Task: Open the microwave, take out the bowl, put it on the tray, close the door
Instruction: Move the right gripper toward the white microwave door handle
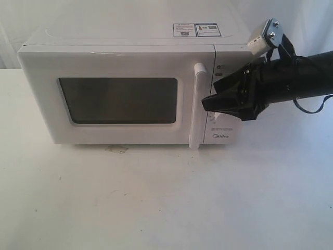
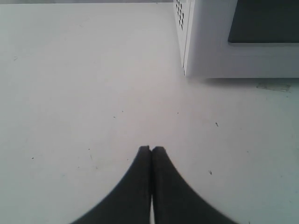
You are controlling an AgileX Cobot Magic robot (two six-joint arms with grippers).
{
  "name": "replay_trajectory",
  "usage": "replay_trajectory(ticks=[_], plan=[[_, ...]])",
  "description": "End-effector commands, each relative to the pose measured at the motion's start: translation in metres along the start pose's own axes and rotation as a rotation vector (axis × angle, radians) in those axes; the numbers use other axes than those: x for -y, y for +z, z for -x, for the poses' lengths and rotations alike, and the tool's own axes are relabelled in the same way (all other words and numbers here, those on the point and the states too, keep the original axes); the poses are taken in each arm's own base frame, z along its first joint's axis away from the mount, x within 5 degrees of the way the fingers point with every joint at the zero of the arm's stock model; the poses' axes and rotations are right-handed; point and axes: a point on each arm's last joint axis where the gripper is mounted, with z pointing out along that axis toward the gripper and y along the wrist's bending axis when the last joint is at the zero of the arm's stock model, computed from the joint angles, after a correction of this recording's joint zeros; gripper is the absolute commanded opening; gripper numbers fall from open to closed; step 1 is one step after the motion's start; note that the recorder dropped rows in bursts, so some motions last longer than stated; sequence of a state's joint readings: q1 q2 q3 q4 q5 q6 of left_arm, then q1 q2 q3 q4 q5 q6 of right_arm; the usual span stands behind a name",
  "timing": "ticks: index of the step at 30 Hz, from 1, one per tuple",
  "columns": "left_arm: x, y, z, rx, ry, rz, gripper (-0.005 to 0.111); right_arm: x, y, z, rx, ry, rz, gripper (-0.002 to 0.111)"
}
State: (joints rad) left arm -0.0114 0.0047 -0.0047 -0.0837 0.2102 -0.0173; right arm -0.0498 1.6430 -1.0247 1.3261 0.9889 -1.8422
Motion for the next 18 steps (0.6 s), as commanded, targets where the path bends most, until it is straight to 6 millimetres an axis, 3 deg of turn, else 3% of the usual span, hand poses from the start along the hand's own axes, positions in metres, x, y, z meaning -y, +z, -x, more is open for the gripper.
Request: replay_trajectory(ticks=[1, 7, 12, 18], plan=[[0.0, 0.0, -0.001, 0.001, -0.006, -0.001, 0.0, -0.005, 0.018, 0.005, 0.041, -0.055, 0.035, 0.063], [0.0, 0.0, -0.001, 0.001, -0.006, -0.001, 0.0, -0.016, 0.01, 0.015, 0.047, -0.084, 0.07, 0.055], [0.0, 0.0, -0.001, 0.001, -0.006, -0.001, 0.0, -0.024, -0.011, 0.019, -0.121, -0.146, -0.032, 0.047], [0.0, 0.0, -0.001, 0.001, -0.006, -0.001, 0.0, -0.031, -0.025, 0.024, -0.183, -0.058, -0.101, 0.045]])
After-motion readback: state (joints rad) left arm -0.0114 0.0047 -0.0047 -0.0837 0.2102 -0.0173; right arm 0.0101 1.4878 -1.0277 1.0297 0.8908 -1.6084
